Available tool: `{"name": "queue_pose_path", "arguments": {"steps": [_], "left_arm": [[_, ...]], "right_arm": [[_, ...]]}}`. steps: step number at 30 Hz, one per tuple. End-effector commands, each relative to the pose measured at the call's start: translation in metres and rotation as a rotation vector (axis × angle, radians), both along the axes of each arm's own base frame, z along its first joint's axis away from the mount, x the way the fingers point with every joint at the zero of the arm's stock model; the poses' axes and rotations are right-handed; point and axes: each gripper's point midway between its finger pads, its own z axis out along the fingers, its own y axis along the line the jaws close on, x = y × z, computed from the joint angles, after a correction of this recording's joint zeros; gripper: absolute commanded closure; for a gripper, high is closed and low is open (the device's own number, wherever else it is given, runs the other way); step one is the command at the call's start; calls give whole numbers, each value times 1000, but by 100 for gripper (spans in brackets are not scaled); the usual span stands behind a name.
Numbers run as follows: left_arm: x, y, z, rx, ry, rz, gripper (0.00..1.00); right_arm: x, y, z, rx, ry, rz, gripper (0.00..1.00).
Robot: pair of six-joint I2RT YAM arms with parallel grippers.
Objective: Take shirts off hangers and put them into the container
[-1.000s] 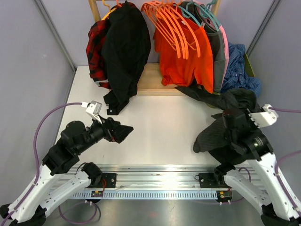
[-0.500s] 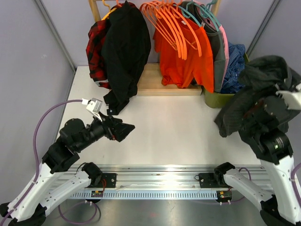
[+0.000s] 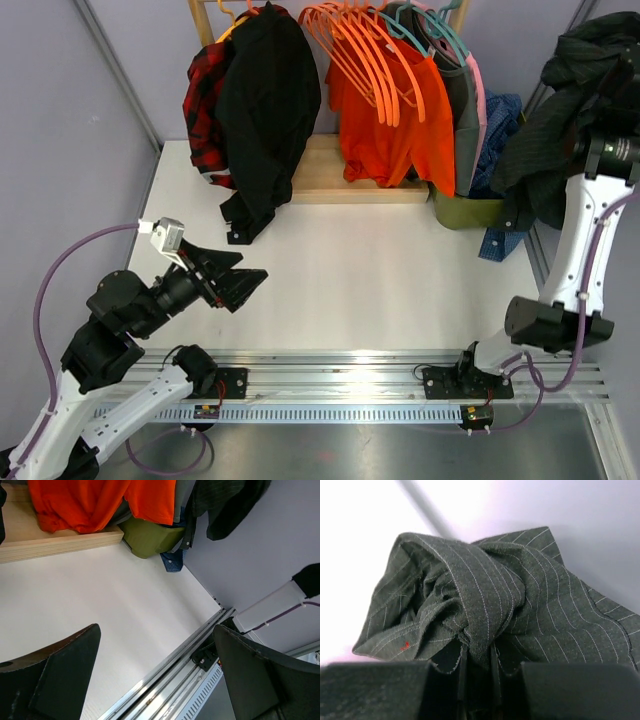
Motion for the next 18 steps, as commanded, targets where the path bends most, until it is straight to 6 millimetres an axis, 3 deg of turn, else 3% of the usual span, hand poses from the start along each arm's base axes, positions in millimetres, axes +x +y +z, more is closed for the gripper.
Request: {"name": "queue_pose_path", "arguments": {"steps": [1, 2, 3, 4, 6, 7, 11, 15, 18], "left_arm": [[-2, 6, 7, 5, -18, 17, 1], [-1, 6, 7, 2, -17, 19, 1], [-1, 6, 7, -1, -14, 17, 1], [-2, 5, 7, -6, -9, 17, 1], [-1, 7, 8, -12, -7, 27, 1], [-2, 8, 7, -16, -3, 32, 1], [1, 12, 1, -11, 17, 61, 1], [2, 15, -4, -11, 28, 80, 1], [5, 15, -8, 2, 42, 91, 1]], "right_arm": [[40, 41, 50, -8, -163, 379, 100], [48, 42, 56, -3, -195, 419, 100], [46, 40, 76, -19, -245, 420, 100], [70, 46, 64, -12, -223, 511, 100], [69, 55, 100, -66, -340, 583, 100], [83, 53, 101, -82, -364, 624, 100], [79, 46, 139, -86, -573, 673, 100], [80, 36, 154, -35, -730, 757, 100], [96, 27, 144, 56, -800, 809, 100]]}}
